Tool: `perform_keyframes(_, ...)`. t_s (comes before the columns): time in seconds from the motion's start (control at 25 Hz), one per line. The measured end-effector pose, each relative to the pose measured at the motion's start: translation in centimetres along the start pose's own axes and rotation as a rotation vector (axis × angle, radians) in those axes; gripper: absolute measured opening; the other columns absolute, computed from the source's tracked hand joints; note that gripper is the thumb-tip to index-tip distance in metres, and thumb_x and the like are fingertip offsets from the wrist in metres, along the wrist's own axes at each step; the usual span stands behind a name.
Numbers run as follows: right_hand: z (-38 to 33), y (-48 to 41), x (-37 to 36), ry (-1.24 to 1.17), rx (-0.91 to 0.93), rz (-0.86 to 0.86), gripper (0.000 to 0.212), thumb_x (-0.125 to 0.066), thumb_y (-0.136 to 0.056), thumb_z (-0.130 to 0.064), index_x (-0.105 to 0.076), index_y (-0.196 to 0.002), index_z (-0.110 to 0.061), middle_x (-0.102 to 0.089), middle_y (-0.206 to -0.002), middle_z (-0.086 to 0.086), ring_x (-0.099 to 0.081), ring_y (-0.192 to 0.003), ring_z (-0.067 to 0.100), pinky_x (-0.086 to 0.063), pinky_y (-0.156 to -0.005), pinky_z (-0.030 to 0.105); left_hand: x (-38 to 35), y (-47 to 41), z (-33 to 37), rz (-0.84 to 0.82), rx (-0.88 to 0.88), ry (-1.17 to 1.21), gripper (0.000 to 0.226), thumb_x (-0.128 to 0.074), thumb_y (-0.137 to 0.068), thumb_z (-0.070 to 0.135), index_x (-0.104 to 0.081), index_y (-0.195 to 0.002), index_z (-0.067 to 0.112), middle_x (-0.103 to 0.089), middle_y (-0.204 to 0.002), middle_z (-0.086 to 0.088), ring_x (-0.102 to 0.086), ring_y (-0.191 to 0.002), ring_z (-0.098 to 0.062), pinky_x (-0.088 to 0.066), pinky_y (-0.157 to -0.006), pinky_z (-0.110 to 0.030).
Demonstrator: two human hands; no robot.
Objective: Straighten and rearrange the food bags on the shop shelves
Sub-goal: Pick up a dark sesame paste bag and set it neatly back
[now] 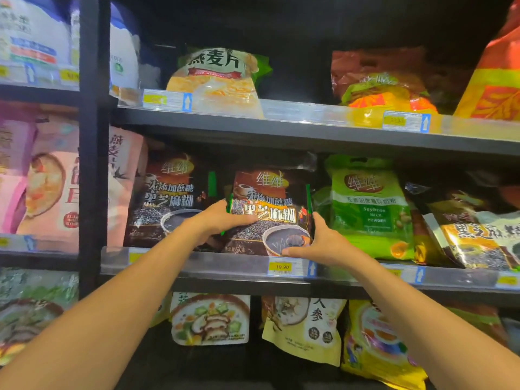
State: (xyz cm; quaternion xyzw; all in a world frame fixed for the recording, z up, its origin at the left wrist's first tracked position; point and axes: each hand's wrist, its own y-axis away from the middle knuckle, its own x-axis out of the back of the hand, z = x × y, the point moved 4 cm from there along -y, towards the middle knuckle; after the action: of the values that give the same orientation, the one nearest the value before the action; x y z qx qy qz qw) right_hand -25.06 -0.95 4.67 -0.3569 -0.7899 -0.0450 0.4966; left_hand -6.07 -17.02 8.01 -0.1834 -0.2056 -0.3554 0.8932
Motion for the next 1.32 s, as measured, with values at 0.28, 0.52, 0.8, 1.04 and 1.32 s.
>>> perform_keyframes(0.28,-0.5,0.0,0.1,-0.062,0.019,0.008,0.132,-0.090,-0.052,-0.071,-0.023,-0.158,-0.031,-0.063,-0.142,-0.008,-0.066,-0.118,0.020,-0.055,-0.102,0.044,0.2,-1.3,-1.1,-0.026,-0.031,0.113,0.080,-0.083,-0.082,0.050,-0.046,-0.144,0.016,-0.055,-0.149,-0.003,-0.056,-0.124,-0.027,-0.046,-0.104,-0.047)
perform_keyframes(0.52,-1.8,0.4,2.0,-0.104,0.038,0.076,0.129,-0.092,-0.054,-0.068,-0.027,-0.158,-0.026,-0.056,-0.151,-0.007,-0.061,-0.128,0.022,-0.052,-0.106,0.043,1.0,-0.3,0.7,0.076,-0.058,0.096,0.110,-0.076,-0.086,0.055,-0.013,-0.165,0.010,-0.016,-0.173,-0.010,-0.025,-0.156,-0.036,-0.029,-0.121,-0.056)
perform_keyframes(0.8,-3.4,2.2,4.6,-0.280,0.073,0.118,0.107,-0.094,-0.070,-0.046,-0.033,-0.156,-0.021,-0.061,-0.131,-0.005,-0.063,-0.113,0.018,-0.055,-0.096,0.036,1.8,1.1,2.9,0.127,-0.103,0.133,0.103,-0.072,-0.089,0.056,-0.018,-0.164,0.009,-0.021,-0.171,-0.012,-0.028,-0.154,-0.037,-0.029,-0.121,-0.055)
perform_keyframes(1.04,-3.6,5.0,5.8,-0.315,0.110,0.126,0.105,-0.093,-0.072,-0.045,-0.033,-0.155,-0.021,-0.061,-0.122,-0.005,-0.066,-0.108,0.018,-0.053,-0.081,0.028,1.5,3.2,3.6,0.107,-0.142,0.143,0.096,-0.072,-0.087,0.059,-0.032,-0.160,0.013,-0.034,-0.166,-0.010,-0.039,-0.148,-0.035,-0.035,-0.120,-0.055)
perform_keyframes(1.32,-2.8,10.2,5.5,-0.384,0.095,0.032,0.074,-0.095,-0.065,-0.050,-0.052,-0.122,-0.030,-0.070,-0.115,-0.010,-0.069,-0.100,0.010,-0.059,-0.084,0.031,0.4,8.4,3.1,0.116,-0.168,0.160,0.090,-0.069,-0.090,0.057,-0.032,-0.159,0.013,-0.040,-0.163,-0.007,-0.043,-0.145,-0.031,-0.038,-0.116,-0.050)
